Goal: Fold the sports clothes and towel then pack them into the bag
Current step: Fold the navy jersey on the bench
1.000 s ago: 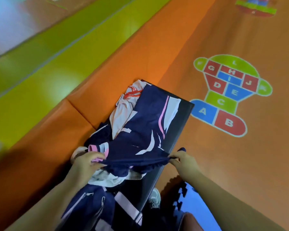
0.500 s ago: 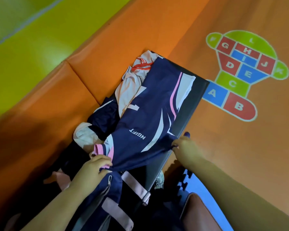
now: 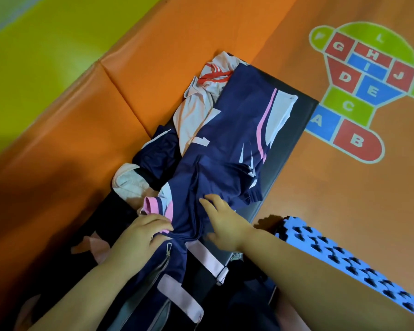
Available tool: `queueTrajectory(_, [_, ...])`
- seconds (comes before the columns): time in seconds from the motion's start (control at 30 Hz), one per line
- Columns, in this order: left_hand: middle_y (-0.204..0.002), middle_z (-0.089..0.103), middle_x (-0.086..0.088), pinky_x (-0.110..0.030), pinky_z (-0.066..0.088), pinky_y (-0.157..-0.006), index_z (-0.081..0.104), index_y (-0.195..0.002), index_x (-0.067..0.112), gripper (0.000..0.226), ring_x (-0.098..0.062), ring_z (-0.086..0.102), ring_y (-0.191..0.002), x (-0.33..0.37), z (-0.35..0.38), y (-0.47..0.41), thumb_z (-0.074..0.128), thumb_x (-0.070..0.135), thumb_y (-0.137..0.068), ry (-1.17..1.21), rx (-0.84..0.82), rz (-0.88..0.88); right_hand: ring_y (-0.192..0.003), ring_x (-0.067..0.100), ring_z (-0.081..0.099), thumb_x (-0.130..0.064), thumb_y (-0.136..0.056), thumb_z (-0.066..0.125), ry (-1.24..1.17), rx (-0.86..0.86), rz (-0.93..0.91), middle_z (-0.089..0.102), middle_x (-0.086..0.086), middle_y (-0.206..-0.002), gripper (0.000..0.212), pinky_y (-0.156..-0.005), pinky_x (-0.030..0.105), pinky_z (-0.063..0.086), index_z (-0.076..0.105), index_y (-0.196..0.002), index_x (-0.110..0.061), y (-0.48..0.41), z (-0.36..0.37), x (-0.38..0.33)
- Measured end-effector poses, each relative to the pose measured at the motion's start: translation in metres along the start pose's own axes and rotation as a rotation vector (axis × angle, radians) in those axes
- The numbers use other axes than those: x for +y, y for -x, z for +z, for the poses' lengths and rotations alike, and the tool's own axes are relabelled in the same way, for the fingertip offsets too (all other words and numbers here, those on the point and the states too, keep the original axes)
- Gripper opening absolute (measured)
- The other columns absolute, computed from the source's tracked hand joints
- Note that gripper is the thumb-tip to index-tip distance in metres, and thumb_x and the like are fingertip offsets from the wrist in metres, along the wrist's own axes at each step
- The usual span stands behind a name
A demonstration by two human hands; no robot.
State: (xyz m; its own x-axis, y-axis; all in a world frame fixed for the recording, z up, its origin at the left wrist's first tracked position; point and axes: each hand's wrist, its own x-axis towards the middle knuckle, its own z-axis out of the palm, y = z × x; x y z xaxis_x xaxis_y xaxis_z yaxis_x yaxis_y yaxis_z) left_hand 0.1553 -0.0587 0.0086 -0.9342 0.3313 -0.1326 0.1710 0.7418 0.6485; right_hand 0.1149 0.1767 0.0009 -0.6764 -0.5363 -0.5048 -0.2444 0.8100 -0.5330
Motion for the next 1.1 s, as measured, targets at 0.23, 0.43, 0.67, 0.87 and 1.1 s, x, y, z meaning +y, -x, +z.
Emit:
queueTrajectory(0.23, [-0.098, 0.053, 0.023, -0.008, 0.037, -0.087, 0.06, -0.097, 0.033, 0.023, -0.003, 0.052, -0.091, 0.007, -0.006, -0.007, 0.059, 0.047, -0.079, 0.012, -0.023, 0.081, -0.113, 0.043, 0.056, -0.031, -0.08, 0.033, -0.071, 0.109, 0.023, 0.059, 0.022, -0.122, 0.059, -0.092, 0.055, 0.047, 0.059, -0.123, -0.001, -0.006, 0.01, -0.006])
queueTrajectory(0.43, [-0.093, 0.052, 0.006, -0.027, 0.05, -0.074, 0.069, -0.095, 0.012, 0.047, -0.015, 0.042, -0.089, 0.009, -0.01, -0.02, 0.08, -0.011, -0.056, -0.228, 0.021, 0.185, -0.126, 0.033, 0.046, -0.004, -0.088, 0.04, -0.072, 0.16, -0.013, 0.053, 0.013, -0.135, 0.044, -0.106, 0.045, 0.038, 0.057, -0.128, -0.005, 0.008, 0.002, 0.005])
queueTrajectory(0.67, [-0.111, 0.064, 0.011, -0.041, 0.02, -0.096, 0.054, -0.093, 0.034, 0.049, -0.028, 0.048, -0.116, 0.035, -0.008, -0.035, 0.075, 0.002, -0.063, -0.387, -0.061, 0.083, -0.125, 0.021, 0.044, 0.002, -0.09, 0.046, -0.206, 0.125, 0.043, 0.052, 0.002, -0.136, 0.044, -0.103, 0.025, 0.032, 0.053, -0.131, -0.013, 0.038, -0.016, 0.023])
queueTrajectory(0.87, [-0.103, 0.06, 0.014, -0.017, 0.04, -0.081, 0.051, -0.114, 0.022, 0.025, -0.003, 0.057, -0.091, 0.066, -0.009, -0.04, 0.048, 0.009, -0.094, -0.055, -0.263, -0.022, -0.097, 0.011, 0.048, -0.015, -0.096, 0.049, -0.302, 0.087, 0.132, 0.06, -0.009, -0.119, 0.027, -0.082, 0.026, 0.037, 0.057, -0.119, -0.026, 0.069, -0.023, 0.034])
queueTrajectory(1.1, [-0.097, 0.044, 0.037, 0.001, 0.032, -0.075, 0.038, -0.116, 0.047, 0.044, 0.024, 0.043, -0.093, 0.089, -0.01, -0.047, 0.066, 0.043, -0.082, 0.015, -0.485, -0.088, -0.068, 0.001, 0.046, -0.022, -0.096, 0.05, -0.424, 0.129, 0.199, 0.053, -0.02, -0.07, 0.031, -0.064, 0.019, 0.035, 0.044, -0.076, -0.045, 0.09, -0.023, 0.041])
